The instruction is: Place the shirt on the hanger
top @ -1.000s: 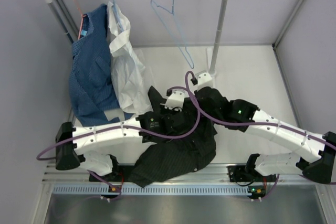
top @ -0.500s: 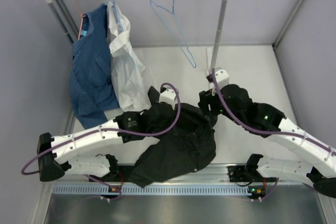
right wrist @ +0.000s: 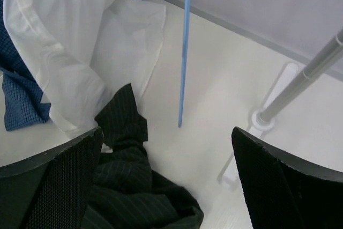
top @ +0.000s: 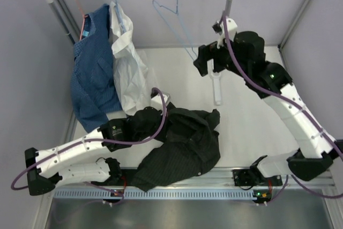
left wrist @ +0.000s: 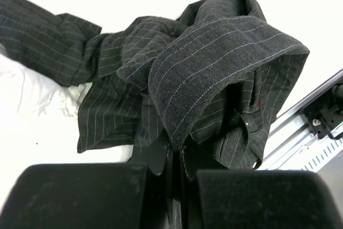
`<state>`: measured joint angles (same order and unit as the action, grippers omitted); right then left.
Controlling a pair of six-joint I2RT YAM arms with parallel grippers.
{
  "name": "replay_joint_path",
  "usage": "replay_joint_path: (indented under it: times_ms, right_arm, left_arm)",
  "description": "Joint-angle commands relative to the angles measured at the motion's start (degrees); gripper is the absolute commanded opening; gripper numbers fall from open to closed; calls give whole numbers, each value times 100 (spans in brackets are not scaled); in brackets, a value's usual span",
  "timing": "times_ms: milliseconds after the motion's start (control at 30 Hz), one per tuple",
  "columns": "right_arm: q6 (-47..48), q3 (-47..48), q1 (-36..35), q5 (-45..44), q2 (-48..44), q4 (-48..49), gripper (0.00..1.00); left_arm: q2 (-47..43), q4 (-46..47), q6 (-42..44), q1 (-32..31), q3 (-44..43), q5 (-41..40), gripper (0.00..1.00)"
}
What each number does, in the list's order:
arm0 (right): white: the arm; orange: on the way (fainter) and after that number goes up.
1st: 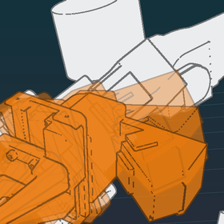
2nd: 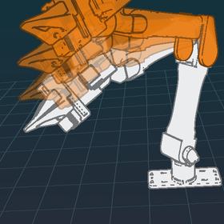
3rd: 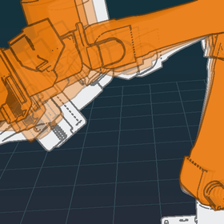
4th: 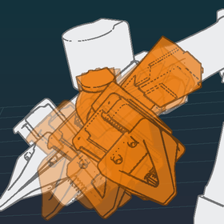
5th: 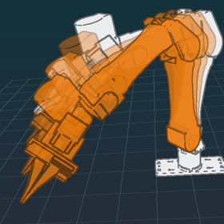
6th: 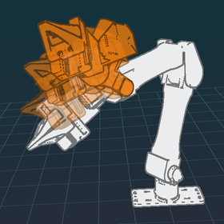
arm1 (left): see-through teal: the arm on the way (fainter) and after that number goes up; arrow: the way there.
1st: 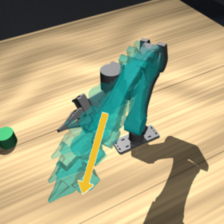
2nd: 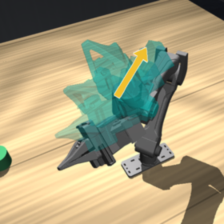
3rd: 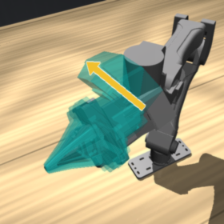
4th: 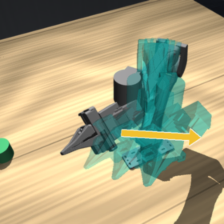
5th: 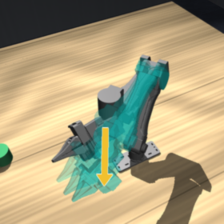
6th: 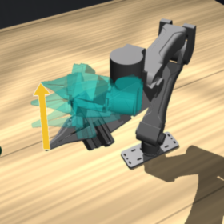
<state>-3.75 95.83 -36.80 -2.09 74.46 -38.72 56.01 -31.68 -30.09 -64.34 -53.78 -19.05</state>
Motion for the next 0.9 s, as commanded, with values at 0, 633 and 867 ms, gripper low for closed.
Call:
replay_joint_path:
  times_ms: [0,633,867]
  right_arm:
    - [278,830,216,323,788,119,99]
    - [603,2309,366,657,2635,40,38]
    - [647,2282,366,622,2758,49,30]
  left_arm:
    - [-169,57,-59,18,166,-116,0]
    - [-363,48,-103,18,465,-179,0]
    - [-327,48,-129,18,509,-134,0]
